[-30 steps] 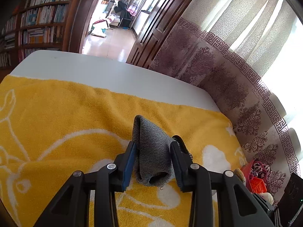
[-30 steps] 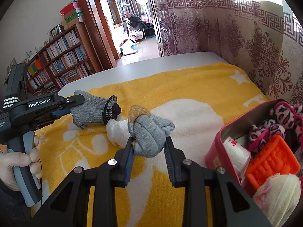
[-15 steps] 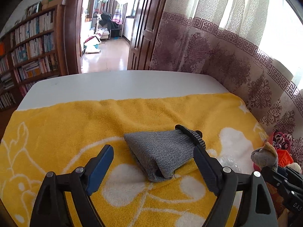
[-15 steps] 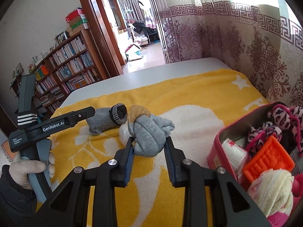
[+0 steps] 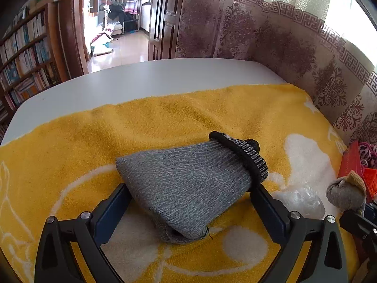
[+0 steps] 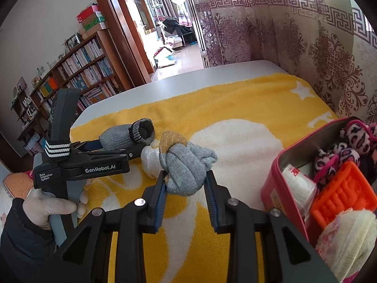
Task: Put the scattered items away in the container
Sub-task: 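Grasp the grey knit glove with the left gripper while right grasps the grey sock, then carry the grey glove and grey sock into the red tin and open both grippers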
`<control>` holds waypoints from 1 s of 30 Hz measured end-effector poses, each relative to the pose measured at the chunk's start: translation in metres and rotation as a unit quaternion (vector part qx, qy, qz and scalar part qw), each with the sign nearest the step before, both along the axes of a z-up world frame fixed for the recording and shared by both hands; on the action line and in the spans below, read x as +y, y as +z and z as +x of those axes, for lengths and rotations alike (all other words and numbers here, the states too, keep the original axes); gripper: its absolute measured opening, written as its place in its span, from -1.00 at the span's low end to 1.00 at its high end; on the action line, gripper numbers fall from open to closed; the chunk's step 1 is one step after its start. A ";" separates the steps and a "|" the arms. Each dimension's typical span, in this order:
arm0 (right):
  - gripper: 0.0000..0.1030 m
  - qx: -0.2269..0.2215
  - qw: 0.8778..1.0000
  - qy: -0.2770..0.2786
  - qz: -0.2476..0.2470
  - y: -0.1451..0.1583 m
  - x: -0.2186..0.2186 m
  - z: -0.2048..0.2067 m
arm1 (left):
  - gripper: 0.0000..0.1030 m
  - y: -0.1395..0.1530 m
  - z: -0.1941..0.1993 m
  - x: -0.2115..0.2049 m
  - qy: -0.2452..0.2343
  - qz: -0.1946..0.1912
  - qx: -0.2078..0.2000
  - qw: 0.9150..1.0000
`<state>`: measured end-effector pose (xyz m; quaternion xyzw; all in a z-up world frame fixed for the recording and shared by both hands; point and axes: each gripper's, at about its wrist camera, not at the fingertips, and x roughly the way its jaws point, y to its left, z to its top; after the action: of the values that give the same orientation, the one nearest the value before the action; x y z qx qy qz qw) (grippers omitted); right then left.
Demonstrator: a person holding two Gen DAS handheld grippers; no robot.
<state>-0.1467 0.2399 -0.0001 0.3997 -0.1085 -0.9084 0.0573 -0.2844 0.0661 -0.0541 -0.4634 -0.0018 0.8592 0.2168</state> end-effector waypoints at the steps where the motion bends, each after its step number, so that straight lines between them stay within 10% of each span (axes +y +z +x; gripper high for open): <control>1: -0.34 0.000 1.000 -0.001 0.000 0.000 0.000 0.000 | 0.95 0.001 -0.003 -0.005 0.011 0.018 -0.003 1.000; 5: -0.34 -0.002 1.000 0.002 0.002 -0.002 0.000 0.000 | 0.08 0.007 -0.007 -0.018 0.041 0.051 0.003 0.998; 18: -0.35 0.048 0.999 -0.013 -0.014 0.030 0.009 0.018 | -0.03 0.059 0.037 -0.043 0.046 0.132 0.049 0.989; 30: -0.35 0.085 0.987 -0.135 -0.013 0.065 0.107 0.096 | -0.03 0.119 0.094 0.046 -0.060 0.169 0.080 0.981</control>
<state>-0.0505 0.3465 0.0646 0.3021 -0.1681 -0.9369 -0.0521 -0.1907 0.1122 0.0653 -0.3487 -0.1018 0.8665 0.3424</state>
